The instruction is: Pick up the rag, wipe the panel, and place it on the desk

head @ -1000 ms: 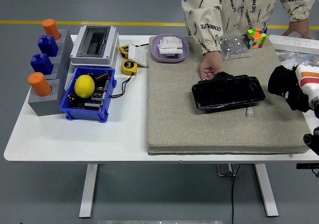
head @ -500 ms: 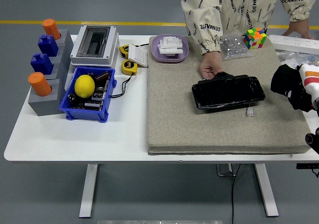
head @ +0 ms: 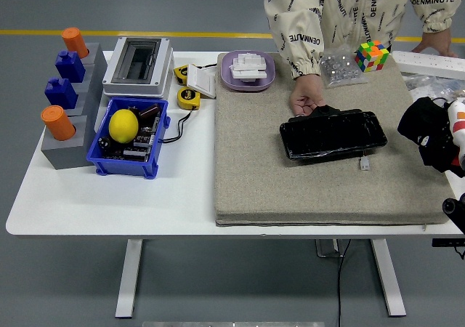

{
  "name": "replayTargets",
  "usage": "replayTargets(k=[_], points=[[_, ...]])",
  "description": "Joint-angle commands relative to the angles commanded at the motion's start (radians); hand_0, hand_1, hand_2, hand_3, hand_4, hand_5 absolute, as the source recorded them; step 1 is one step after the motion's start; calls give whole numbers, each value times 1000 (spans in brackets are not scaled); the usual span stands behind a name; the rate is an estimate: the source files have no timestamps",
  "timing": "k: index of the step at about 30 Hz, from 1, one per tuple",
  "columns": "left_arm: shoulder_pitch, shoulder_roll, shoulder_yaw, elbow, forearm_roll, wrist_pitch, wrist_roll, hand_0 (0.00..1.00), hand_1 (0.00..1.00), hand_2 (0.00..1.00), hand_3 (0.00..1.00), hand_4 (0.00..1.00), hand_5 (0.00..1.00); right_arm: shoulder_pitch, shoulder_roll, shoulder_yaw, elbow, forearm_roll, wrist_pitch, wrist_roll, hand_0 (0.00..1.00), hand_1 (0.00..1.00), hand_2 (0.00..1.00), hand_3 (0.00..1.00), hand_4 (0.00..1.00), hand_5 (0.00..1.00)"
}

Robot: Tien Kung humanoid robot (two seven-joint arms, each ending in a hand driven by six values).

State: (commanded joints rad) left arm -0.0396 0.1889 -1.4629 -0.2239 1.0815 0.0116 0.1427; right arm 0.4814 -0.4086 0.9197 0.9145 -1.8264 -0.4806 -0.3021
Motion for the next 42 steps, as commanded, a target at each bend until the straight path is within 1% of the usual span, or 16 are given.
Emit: replayTargets(k=[4,7,16,27,36,42], points=[[0,3,0,-1,3,0,0,609,639,653,562,625,435,-13,27,48,-10,22,-9,-1,309,430,455,487,912,140],[1,4,1,-1,4,1,0,609,639,653,562,625,435,-13,37,62,-12,30,-10,-1,309,430,455,487,912,140],[-2,5,-2,-1,5,0,1,609,640,652,561,625,435,-21,44,83,-4,40,-5,-3,312,431,455,487,912,142],[-1,5,-12,-1,12,1,0,607,639,652,561,624,433,-44,62,95,-24,48,-8,4,311,431,455,487,911,142],[-2,2,-9,-1,9,0,1,609,639,651,561,624,433,-64,87,119,-39,45,-12,9,312,430,455,488,911,142],[-2,2,-11,-1,10,0,1,609,639,651,561,624,432,-71,90,118,-47,46,-11,11,312,430,455,487,911,141]])
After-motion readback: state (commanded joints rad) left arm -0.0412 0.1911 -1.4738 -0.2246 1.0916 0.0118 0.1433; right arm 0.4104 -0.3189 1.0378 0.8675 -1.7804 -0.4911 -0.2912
